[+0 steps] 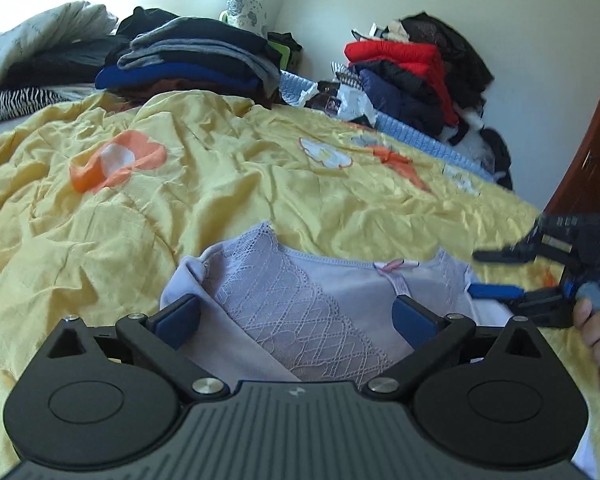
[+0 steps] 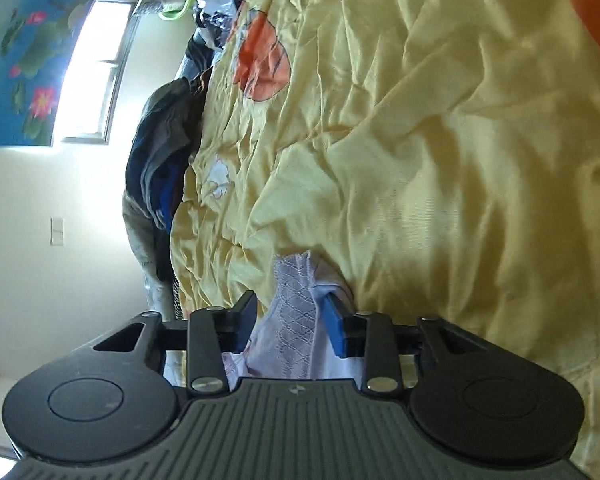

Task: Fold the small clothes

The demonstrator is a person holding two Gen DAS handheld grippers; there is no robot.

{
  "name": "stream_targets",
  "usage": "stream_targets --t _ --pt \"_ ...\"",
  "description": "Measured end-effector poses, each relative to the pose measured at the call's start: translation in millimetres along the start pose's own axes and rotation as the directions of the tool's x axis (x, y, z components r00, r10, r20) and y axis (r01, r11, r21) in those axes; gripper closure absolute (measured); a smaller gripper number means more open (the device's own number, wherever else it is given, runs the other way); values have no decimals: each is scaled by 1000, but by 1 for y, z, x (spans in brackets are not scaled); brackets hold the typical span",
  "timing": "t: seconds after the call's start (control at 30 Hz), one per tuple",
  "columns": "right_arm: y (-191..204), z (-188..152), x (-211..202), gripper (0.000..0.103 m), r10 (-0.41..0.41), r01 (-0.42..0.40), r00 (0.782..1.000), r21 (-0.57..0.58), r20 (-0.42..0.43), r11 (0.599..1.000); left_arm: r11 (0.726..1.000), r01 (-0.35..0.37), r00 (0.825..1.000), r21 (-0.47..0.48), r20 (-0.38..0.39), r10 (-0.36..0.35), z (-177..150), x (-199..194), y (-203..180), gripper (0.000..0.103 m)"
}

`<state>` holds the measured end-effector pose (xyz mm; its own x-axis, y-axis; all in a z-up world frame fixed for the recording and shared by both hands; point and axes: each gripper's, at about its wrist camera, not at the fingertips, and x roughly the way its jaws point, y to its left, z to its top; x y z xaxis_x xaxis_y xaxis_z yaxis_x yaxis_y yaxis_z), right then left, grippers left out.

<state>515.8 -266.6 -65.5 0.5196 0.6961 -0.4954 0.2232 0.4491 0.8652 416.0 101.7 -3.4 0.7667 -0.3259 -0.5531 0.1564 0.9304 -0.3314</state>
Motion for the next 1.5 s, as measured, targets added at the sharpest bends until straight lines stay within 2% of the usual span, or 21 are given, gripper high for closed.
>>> stream_targets --t 0.07,0.13,0.23,0.33,0.4,0.47,0.5,0.57,0.63,0.7,0.77,0.8,0.87,0.9,0.97,1.03,1.1,1.23,1.3,1.37,1.5 --pt "3 0 -1 71 -23 23 1000 -29 9 999 997 48 999 -58 22 -47 0 -3 12 0" --pt "-1 8 -2 72 -12 12 999 8 33 1000 991 86 996 -101 40 -82 -1 -5 21 0" --pt "-9 19 1 78 6 -8 1000 80 20 997 982 120 992 -146 63 -112 -2 -7 28 0" --pt "4 14 -4 76 -33 33 999 17 35 999 981 120 992 -152 65 -111 -1 -7 27 0" --pt "15 4 -16 58 -22 22 996 -6 88 1000 987 85 996 -140 48 -79 1 -9 22 0" --pt "30 -12 -26 45 18 -11 994 -70 107 997 990 -4 1000 -140 25 8 3 -17 12 0" --pt "36 -20 -28 43 46 -38 996 -100 74 994 989 -43 999 -140 18 46 3 -23 5 0" --pt "45 -38 -23 40 64 -66 998 -153 -18 986 994 -65 997 -92 41 69 2 -38 -13 0" --pt "50 -51 -16 40 45 -57 997 -193 -68 980 996 -86 992 4 89 86 -2 -55 -37 0" --pt "45 -56 -9 40 16 -31 997 -194 -77 980 991 -86 991 98 112 75 -11 -65 -59 0" --pt "31 -52 -6 42 -18 9 998 -149 -57 989 986 -75 996 151 49 68 -22 -58 -72 0" --pt "22 -50 -7 51 -8 2 999 -123 -48 992 984 -75 997 165 0 76 -28 -50 -73 0" --pt "4 -46 -14 57 31 -32 999 -35 -25 999 980 -108 989 166 -79 123 -41 -34 -70 0" --pt "-3 -44 -18 57 51 -51 999 -5 -17 999 975 -123 987 185 -75 139 -49 -30 -70 0" --pt "-4 -46 -25 57 40 -40 999 -17 -9 999 960 -151 984 236 -55 168 -56 -30 -75 0" --pt "7 -55 -35 50 -4 4 1000 -71 2 997 958 -165 981 235 -60 184 -55 -32 -78 0" --pt "22 -71 -50 38 9 -8 1000 -149 6 989 959 -180 978 219 -68 199 -53 -39 -79 0" --pt "38 -106 -71 36 63 -81 995 -256 -79 963 948 -221 968 231 -68 242 -53 -62 -87 0" --pt "39 -118 -75 36 50 -77 994 -286 -101 955 944 -246 960 221 -80 269 -56 -71 -92 0" --pt "37 -126 -81 36 31 -57 996 -326 -86 944 950 -243 957 197 -111 268 -60 -77 -97 0" --pt "17 -122 -80 35 31 -52 996 -249 -87 967 963 -209 962 170 -140 233 -79 -80 -105 0"
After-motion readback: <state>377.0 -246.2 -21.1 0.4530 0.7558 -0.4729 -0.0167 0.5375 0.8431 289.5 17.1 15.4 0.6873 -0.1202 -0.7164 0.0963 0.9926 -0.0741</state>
